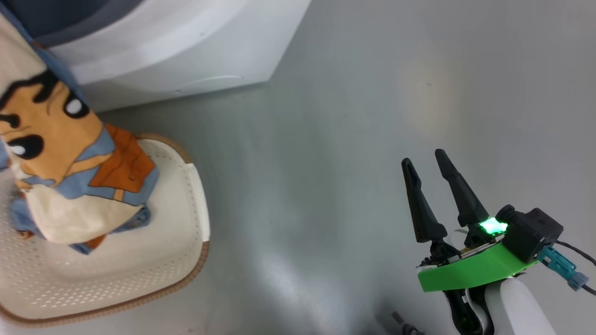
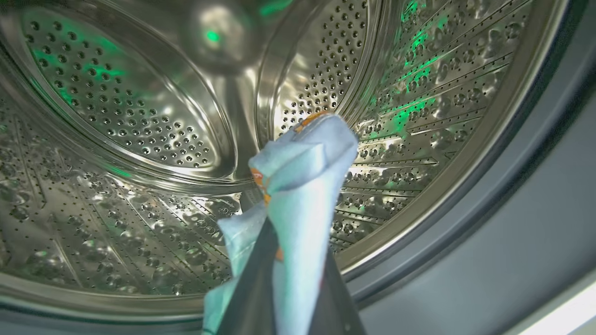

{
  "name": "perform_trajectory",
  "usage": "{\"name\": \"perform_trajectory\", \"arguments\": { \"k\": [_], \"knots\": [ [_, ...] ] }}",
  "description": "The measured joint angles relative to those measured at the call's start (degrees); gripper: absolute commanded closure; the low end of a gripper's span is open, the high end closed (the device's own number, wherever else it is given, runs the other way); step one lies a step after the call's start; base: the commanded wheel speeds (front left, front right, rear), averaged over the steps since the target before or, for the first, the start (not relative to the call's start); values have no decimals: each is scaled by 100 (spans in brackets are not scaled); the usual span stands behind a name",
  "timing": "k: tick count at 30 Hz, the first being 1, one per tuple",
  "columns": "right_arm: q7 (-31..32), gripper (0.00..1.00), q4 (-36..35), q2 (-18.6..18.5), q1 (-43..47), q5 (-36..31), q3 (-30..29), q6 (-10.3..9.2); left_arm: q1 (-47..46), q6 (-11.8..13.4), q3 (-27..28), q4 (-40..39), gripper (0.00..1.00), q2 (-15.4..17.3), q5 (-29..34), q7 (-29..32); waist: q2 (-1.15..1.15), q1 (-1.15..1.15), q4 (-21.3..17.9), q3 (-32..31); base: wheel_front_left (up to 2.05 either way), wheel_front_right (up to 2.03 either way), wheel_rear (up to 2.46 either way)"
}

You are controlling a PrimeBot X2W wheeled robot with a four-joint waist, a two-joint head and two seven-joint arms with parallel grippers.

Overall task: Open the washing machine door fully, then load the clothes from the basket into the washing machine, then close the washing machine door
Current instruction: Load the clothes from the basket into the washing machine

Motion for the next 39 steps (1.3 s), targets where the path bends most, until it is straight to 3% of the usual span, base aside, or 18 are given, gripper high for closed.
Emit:
{"name": "perform_trajectory", "arguments": {
  "k": [10, 17, 24, 25, 26, 39],
  "knots": [
    [0, 0, -135, 11, -7, 205, 172, 0, -1182, 0, -297, 678, 100, 174, 68, -7, 0, 0, -386, 490, 0, 0, 0],
    [0, 0, -212, 32, -6, 285, 216, 0, -1932, 48, -268, 1038, 100, 175, 314, -341, 0, 0, -651, 701, 0, 0, 0],
    [0, 0, -230, 38, -3, 305, 230, 0, -2076, 51, -274, 1324, 100, 75, 399, -400, 0, 0, -682, 848, 0, 0, 0],
    [0, 0, -223, 40, -9, 309, 240, 0, -2063, 49, -319, 1394, 76, 51, 389, -361, 0, 0, -668, 848, 0, 0, 0],
    [0, 0, -207, 42, -26, 310, 268, 0, -2026, 46, -447, 1521, 0, 19, 378, -164, 0, 0, -642, 839, 0, 0, 0],
    [0, 0, -70, 44, -205, 302, 221, 0, -1966, 1, -705, 1572, 0, -170, 177, -236, 0, 0, -411, 730, 0, 0, 0]
  ]
}}
